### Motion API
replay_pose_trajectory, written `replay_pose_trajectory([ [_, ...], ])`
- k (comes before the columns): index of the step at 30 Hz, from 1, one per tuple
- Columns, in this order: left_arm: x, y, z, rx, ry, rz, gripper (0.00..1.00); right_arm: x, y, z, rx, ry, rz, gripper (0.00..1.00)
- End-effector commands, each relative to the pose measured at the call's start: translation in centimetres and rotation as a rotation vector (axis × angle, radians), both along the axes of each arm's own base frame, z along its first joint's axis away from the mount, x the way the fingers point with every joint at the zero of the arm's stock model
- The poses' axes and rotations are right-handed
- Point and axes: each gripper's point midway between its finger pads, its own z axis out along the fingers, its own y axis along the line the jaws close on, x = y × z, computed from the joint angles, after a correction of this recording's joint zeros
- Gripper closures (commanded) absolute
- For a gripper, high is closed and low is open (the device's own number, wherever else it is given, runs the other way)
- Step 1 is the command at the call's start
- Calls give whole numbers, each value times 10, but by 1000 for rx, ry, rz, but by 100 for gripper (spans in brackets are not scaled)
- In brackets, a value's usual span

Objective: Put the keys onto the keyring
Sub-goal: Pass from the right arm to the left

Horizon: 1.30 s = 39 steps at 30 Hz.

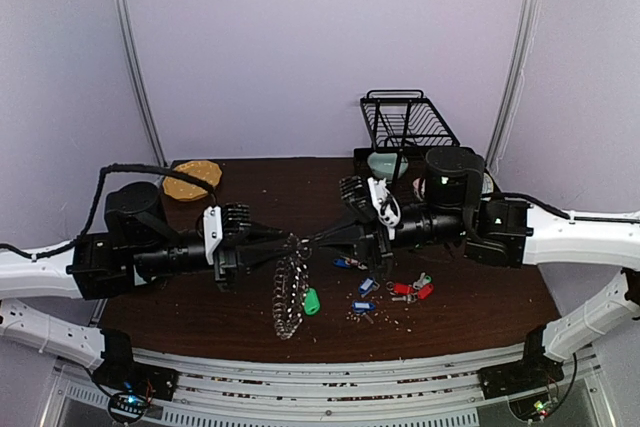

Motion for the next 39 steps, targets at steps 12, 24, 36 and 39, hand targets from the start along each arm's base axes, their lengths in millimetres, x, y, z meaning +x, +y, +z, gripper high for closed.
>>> replay_pose_trajectory([
  [12, 32, 21, 26, -110, 108, 231, 39, 105, -18, 5, -85, 588, -720, 100],
  [24, 75, -20, -26, 158, 182, 354, 58, 100, -6, 0, -130, 605, -706, 100],
  [36, 80, -6, -47, 212, 168, 359, 67, 71, 6, 7, -170, 677, -524, 100],
  [39, 73, -12, -46, 219, 156, 303, 67, 67, 8, 8, -189, 678, -497, 100],
])
